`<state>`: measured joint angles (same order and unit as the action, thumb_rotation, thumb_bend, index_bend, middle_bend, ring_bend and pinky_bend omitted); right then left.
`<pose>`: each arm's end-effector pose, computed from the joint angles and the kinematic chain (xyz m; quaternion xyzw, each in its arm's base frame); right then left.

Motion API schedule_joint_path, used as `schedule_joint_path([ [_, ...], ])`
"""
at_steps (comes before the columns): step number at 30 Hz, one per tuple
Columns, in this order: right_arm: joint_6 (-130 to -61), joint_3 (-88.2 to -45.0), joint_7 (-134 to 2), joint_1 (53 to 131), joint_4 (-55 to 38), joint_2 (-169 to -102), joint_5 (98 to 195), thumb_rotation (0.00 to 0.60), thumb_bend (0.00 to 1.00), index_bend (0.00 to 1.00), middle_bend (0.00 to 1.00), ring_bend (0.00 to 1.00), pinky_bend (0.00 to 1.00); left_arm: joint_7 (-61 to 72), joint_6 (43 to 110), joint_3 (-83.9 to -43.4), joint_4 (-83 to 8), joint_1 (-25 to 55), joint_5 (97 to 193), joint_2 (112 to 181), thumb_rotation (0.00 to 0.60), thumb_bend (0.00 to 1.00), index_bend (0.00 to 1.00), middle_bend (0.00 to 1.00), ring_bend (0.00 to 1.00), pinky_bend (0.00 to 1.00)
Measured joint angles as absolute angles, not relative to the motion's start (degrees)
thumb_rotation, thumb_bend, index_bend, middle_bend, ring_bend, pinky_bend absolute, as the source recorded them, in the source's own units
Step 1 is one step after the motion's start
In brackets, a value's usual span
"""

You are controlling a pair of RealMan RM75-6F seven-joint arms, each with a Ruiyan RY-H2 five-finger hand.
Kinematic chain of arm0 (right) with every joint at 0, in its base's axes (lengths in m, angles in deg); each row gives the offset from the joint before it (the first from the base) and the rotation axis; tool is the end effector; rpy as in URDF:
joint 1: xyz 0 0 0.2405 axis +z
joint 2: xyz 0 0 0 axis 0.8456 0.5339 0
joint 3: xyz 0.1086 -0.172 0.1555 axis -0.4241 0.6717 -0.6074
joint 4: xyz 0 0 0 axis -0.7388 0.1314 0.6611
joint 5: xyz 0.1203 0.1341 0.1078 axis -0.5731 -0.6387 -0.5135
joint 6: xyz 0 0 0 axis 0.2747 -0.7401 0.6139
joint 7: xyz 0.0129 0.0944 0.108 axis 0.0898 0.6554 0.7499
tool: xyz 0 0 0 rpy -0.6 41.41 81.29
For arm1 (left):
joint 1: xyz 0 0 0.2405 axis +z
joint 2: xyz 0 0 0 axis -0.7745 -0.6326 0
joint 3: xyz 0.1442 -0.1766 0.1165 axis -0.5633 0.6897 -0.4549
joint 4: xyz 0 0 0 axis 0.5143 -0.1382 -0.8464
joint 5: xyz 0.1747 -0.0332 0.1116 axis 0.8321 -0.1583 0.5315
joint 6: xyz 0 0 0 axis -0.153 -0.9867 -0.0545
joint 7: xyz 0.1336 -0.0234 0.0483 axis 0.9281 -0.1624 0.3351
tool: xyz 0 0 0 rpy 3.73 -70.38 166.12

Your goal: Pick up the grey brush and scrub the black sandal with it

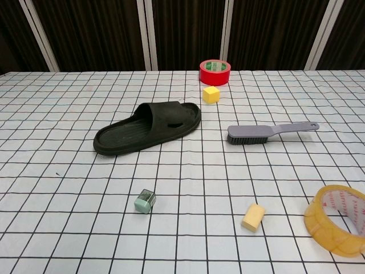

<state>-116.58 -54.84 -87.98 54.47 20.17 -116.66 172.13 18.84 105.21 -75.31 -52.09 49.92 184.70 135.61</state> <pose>-0.2935 -0.1213 0.1343 0.6306 -0.3871 0.2823 0.6105 -0.2904 0.1331 0.1092 -0.6761 -0.2849 -0.3761 0.5659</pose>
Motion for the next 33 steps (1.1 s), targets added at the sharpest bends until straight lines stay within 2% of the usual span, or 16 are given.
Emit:
schedule_joint_path([
  [13, -114.83, -57.46, -87.81, 57.17, 18.88, -117.98, 170.58, 0.6, 0.39, 0.0, 0.0, 0.0, 0.09, 19.58, 103.97, -74.0, -51.46, 49.08, 183.21, 136.74, 0.539, 0.08, 0.0, 0.0, 0.0, 0.06],
  [19, -108.75, -60.84, -91.78, 62.54, 20.24, -118.46, 167.72, 0.6, 0.39, 0.0, 0.0, 0.0, 0.09, 20.15, 102.34, -72.97, -50.83, 48.13, 181.58, 137.49, 0.548, 0.08, 0.0, 0.0, 0.0, 0.06],
  [24, -100.6, -64.54, -99.59, 69.76, 21.47, -120.47, 161.19, 0.6, 0.39, 0.0, 0.04, 0.01, 0.11, 22.74, 101.38, -72.51, -50.51, 47.65, 180.82, 138.55, 0.561, 0.09, 0.0, 0.0, 0.0, 0.06],
  [29, -93.9, -67.64, -105.89, 77.54, 19.58, -126.15, 153.61, 0.6, 0.39, 0.11, 0.15, 0.09, 0.18, 24.94, 100.49, -72.45, -50.24, 46.93, 180.94, 139.96, 0.583, 0.09, 0.0, 0.0, 0.0, 0.05],
  [33, -91.14, -69.17, -109.03, 82.32, 15.32, -131.23, 150.6, 0.6, 0.39, 0.15, 0.18, 0.11, 0.19, 25.12, 100.81, -72.13, -50.12, 46.7, 181.0, 140.19, 0.583, 0.09, 0.0, 0.0, 0.0, 0.06],
])
